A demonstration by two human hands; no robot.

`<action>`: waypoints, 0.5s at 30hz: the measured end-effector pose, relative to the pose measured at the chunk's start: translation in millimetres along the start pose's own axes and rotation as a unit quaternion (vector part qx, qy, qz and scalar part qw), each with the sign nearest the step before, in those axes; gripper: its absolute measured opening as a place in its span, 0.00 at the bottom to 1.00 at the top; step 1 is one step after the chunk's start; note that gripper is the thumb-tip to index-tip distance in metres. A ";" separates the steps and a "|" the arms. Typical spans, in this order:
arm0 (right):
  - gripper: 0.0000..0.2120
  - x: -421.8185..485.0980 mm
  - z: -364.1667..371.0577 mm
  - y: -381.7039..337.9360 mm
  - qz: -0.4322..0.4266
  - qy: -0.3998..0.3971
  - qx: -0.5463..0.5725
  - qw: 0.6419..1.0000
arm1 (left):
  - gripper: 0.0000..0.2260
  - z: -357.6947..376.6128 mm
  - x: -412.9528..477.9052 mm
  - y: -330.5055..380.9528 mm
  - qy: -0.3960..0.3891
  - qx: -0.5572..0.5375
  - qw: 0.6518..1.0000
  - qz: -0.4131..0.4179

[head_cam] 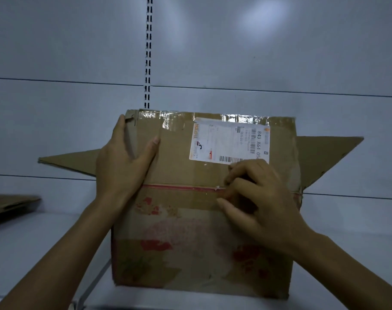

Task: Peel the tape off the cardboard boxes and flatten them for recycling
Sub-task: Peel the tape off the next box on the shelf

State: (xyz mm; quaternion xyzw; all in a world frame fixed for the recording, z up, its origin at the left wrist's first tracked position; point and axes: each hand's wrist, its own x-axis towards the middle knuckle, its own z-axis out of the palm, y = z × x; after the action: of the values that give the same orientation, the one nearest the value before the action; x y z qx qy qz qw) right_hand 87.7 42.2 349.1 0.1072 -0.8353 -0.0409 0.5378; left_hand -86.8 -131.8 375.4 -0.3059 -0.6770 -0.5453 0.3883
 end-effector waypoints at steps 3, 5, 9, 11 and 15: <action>0.09 6.2 -2.4 -7.0 0.084 0.024 0.047 0.995 | 0.37 -1.6 -2.1 4.8 0.005 -0.013 1.000 -0.005; 0.05 15.1 -2.9 -10.4 0.124 0.012 0.055 0.991 | 0.35 -3.0 -3.2 6.3 0.004 -0.019 1.000 -0.006; 0.10 35.3 -8.1 -13.4 0.123 -0.061 0.026 0.990 | 0.35 -3.8 -1.3 4.6 -0.014 0.000 1.000 -0.012; 0.18 42.2 -8.8 -13.0 0.112 -0.095 -0.007 0.989 | 0.37 -3.1 1.6 4.0 -0.030 0.019 0.999 -0.015; 0.20 34.9 -1.1 -16.9 0.027 -0.133 -0.163 0.977 | 0.35 1.4 7.7 -1.1 -0.081 0.069 0.994 -0.022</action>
State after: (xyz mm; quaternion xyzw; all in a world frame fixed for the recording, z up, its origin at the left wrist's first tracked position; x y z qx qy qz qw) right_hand 77.0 18.0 377.5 -0.0110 -0.8841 -0.1752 0.4331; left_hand -91.9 -130.7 381.3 -0.3063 -0.7489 -0.4789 0.3406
